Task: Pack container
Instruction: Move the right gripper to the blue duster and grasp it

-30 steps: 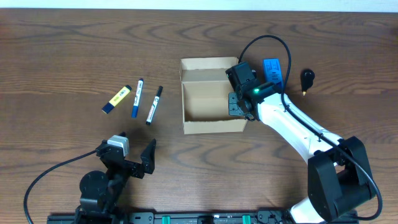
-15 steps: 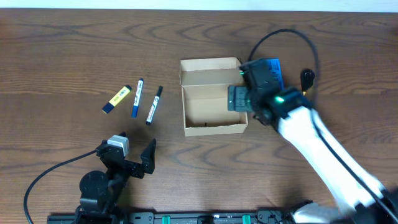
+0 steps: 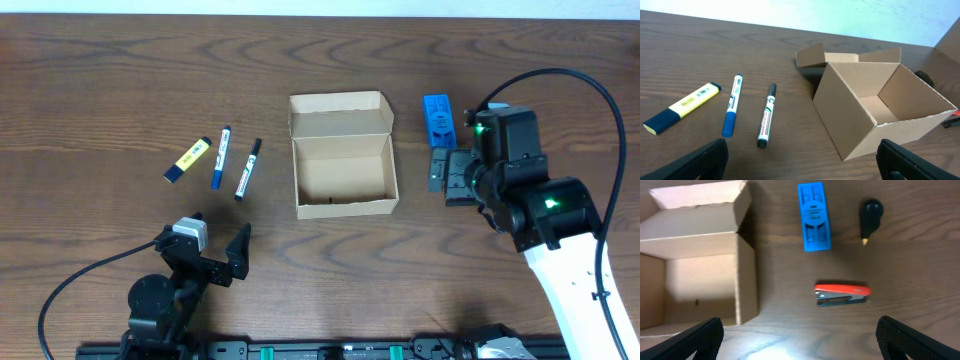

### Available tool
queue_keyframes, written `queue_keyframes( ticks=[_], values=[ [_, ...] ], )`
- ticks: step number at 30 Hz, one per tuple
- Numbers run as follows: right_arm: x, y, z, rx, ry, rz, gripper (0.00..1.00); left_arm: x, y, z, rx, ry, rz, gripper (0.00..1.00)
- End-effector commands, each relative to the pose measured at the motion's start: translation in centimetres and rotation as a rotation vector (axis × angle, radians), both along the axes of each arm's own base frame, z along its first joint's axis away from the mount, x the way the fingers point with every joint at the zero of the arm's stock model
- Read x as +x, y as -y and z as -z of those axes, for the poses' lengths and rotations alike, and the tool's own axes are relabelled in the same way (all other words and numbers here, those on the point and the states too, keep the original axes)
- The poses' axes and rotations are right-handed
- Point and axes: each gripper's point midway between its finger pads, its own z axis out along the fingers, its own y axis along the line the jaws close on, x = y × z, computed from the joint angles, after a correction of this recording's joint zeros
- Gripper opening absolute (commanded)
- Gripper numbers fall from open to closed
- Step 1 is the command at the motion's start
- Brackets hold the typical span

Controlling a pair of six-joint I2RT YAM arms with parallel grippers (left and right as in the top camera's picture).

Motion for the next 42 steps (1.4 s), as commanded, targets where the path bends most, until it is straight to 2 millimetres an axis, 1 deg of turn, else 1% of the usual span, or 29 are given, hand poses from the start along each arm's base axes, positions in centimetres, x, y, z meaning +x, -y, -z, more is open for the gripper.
queue_keyframes(
  ticks=[1, 4, 8, 13, 18, 22, 25, 27, 34, 38, 42],
  values=[
    [0.9, 1.0, 0.2, -0.048, -0.005, -0.035, 0.99, 0.0, -0.1, 1.1, 0.000, -0.023, -0.005, 0.95],
    [2.5, 1.6, 1.0, -0.069, -0.005, -0.038, 0.99, 0.0, -0.1, 1.1, 0.000, -0.023, -0.005, 0.95],
    [5.2, 2.4, 2.8, -0.093, -0.014, -0.039, 0.99, 0.0, -0.1, 1.1, 0.000, -0.022, -0.005, 0.95],
    [8.5, 3.0, 6.2, -0.099, -0.048, -0.063, 0.99, 0.0, -0.1, 1.1, 0.000, -0.022, -0.005, 0.95],
    [11.8, 3.7, 10.4, -0.108, -0.070, -0.073, 0.99, 0.0, -0.1, 1.1, 0.000, -0.023, -0.005, 0.95],
    [13.7, 3.7, 13.5, -0.103, -0.077, -0.071, 0.99, 0.0, -0.1, 1.1, 0.000, -0.023, -0.005, 0.95],
    [15.1, 3.3, 15.6, -0.090, -0.070, -0.089, 0.99, 0.0, -0.1, 1.1, 0.000, -0.023, -0.005, 0.95],
    [15.9, 3.3, 16.8, -0.090, -0.062, -0.088, 0.99, 0.0, -0.1, 1.1, 0.000, -0.022, -0.005, 0.95],
    [17.7, 3.2, 19.6, -0.090, -0.043, -0.086, 0.99, 0.0, -0.1, 1.1, 0.000, -0.023, -0.005, 0.95],
    [17.8, 2.7, 21.2, -0.068, -0.056, -0.101, 0.99, 0.0, -0.1, 1.1, 0.000, -0.022, -0.005, 0.95],
    [17.9, 2.7, 21.9, -0.067, -0.063, -0.099, 0.99, 0.0, -0.1, 1.1, 0.000, -0.023, -0.005, 0.96]
  ],
)
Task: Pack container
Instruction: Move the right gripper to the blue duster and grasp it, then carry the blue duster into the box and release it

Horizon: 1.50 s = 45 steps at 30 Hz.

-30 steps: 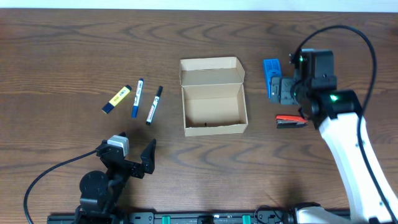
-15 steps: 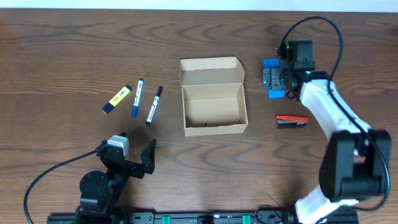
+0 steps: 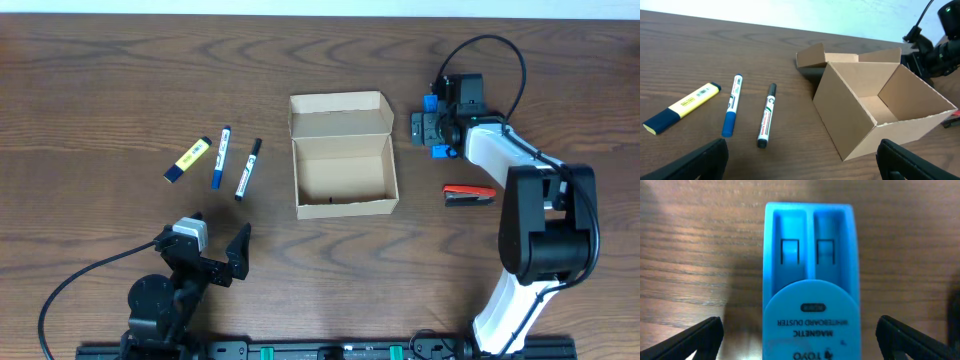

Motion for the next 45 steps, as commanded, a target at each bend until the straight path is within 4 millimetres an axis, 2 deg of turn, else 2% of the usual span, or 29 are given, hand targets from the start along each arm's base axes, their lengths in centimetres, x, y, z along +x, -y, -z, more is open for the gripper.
queue_keyframes(
  ticks=[1, 8, 11, 13, 18, 23, 25, 27, 32, 37, 41, 43, 45],
  values=[
    [0.3, 0.3, 0.5, 0.004, 0.000, -0.005, 0.99, 0.0, -0.1, 1.1, 0.000, -0.022, -0.005, 0.95],
    [-0.3, 0.1, 2.5, 0.033, -0.047, -0.005, 0.93, 0.0, -0.1, 1.1, 0.000, -0.023, -0.005, 0.95],
    [-0.3, 0.1, 2.7, 0.038, -0.052, 0.004, 0.89, 0.0, -0.1, 1.1, 0.000, -0.022, -0.005, 0.95],
    [-0.3, 0.1, 2.6, 0.048, -0.050, 0.021, 0.82, 0.0, -0.1, 1.1, 0.000, -0.022, -0.005, 0.95],
    [-0.6, 0.1, 2.8, 0.055, -0.064, 0.033, 0.55, 0.0, -0.1, 1.1, 0.000, -0.023, -0.005, 0.95],
    [-1.0, 0.2, 1.6, 0.065, -0.082, 0.054, 0.47, 0.0, -0.1, 1.1, 0.000, -0.023, -0.005, 0.95],
    [-0.9, 0.1, 0.0, 0.069, -0.073, 0.059, 0.44, 0.0, -0.1, 1.1, 0.000, -0.022, -0.005, 0.95],
    [-0.5, 0.1, -2.5, 0.071, -0.049, 0.058, 0.43, 0.0, -0.1, 1.1, 0.000, -0.022, -0.005, 0.95],
    [-0.5, -0.3, -11.4, 0.090, 0.055, 0.043, 0.41, 0.0, -0.1, 1.1, 0.000, -0.023, -0.005, 0.95],
    [-2.7, -2.0, -19.4, 0.150, 0.173, -0.017, 0.38, 0.0, -0.1, 1.1, 0.000, -0.023, -0.005, 0.95],
    [-5.1, -4.5, -23.0, 0.191, 0.220, -0.101, 0.35, 0.0, -0.1, 1.1, 0.000, -0.022, -0.005, 0.95],
    [-6.2, -6.7, -23.9, 0.204, 0.227, -0.203, 0.34, 0.0, -0.1, 1.1, 0.000, -0.022, -0.005, 0.95],
    [-7.7, -10.1, -24.2, 0.216, 0.219, -0.375, 0.33, 0.0, -0.1, 1.1, 0.000, -0.022, -0.005, 0.95]
  ],
)
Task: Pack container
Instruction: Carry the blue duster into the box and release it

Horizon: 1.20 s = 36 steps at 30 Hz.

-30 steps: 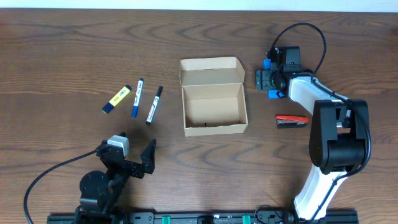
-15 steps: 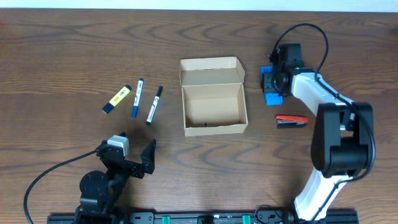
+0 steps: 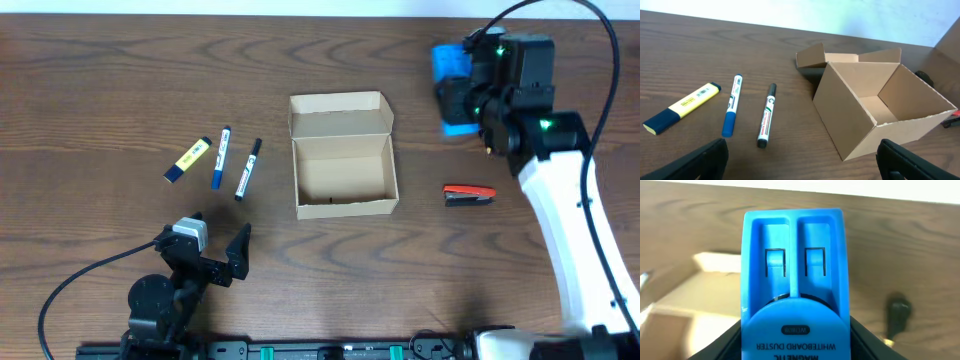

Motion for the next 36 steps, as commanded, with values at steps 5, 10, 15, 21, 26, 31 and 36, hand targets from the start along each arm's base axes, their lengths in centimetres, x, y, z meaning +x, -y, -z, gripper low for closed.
queue_keyframes(
  ticks=[5, 10, 15, 21, 26, 31, 36],
  values=[
    [-5.3, -11.6, 1.7, -0.120, 0.007, -0.650, 0.32, 0.0, -0.1, 1.1, 0.000, -0.023, -0.005, 0.95],
    [-6.9, -14.9, 4.5, -0.216, -0.011, -0.864, 0.34, 0.0, -0.1, 1.1, 0.000, -0.022, -0.005, 0.95],
    [-7.5, -16.9, 7.6, -0.241, -0.055, -0.990, 0.34, 0.0, -0.1, 1.1, 0.000, -0.022, -0.005, 0.95],
    [-7.4, -17.8, 11.1, -0.289, -0.097, -1.088, 0.34, 0.0, -0.1, 1.1, 0.000, -0.023, -0.005, 0.95],
    [-7.0, -18.0, 13.0, -0.327, -0.098, -1.153, 0.33, 0.0, -0.1, 1.1, 0.000, -0.023, -0.005, 0.96],
    [-6.3, -18.4, 14.2, -0.353, -0.074, -1.192, 0.35, 0.0, -0.1, 1.1, 0.000, -0.022, -0.005, 0.95],
    [-5.6, -18.7, 15.3, -0.372, -0.055, -1.223, 0.34, 0.0, -0.1, 1.1, 0.000, -0.022, -0.005, 0.95]
  ],
)
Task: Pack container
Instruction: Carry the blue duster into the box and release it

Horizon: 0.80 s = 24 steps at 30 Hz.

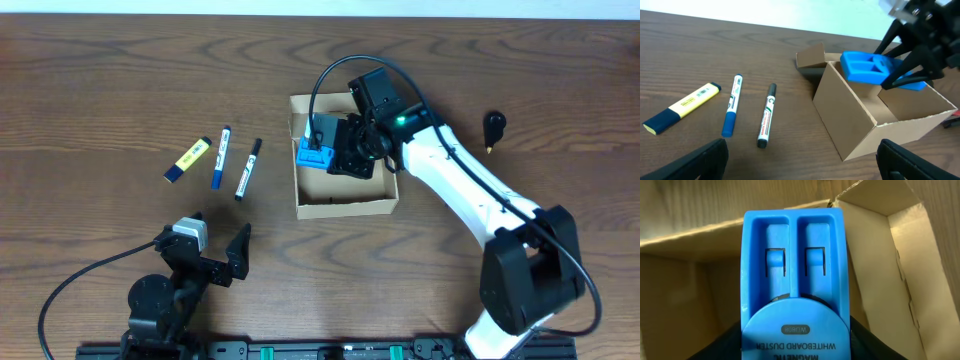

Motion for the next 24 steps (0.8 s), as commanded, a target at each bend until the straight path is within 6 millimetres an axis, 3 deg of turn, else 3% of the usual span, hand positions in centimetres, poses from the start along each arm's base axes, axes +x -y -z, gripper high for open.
queue_keyframes(
  ticks=[1, 8, 16, 24],
  values=[
    [-0.1, -0.7, 0.6, 0.004, 0.013, -0.068, 0.34, 0.0, -0.1, 1.1, 0.000, -0.022, -0.005, 0.95],
    [0.5, -1.0, 0.7, 0.007, 0.050, -0.098, 0.37, 0.0, -0.1, 1.1, 0.000, -0.023, -0.005, 0.95],
    [-0.2, -1.1, 0.8, 0.018, 0.019, -0.109, 0.35, 0.0, -0.1, 1.1, 0.000, -0.022, -0.005, 0.95],
    [-0.4, -0.9, 2.6, -0.002, -0.024, -0.106, 0.35, 0.0, -0.1, 1.1, 0.000, -0.023, -0.005, 0.95]
  ],
)
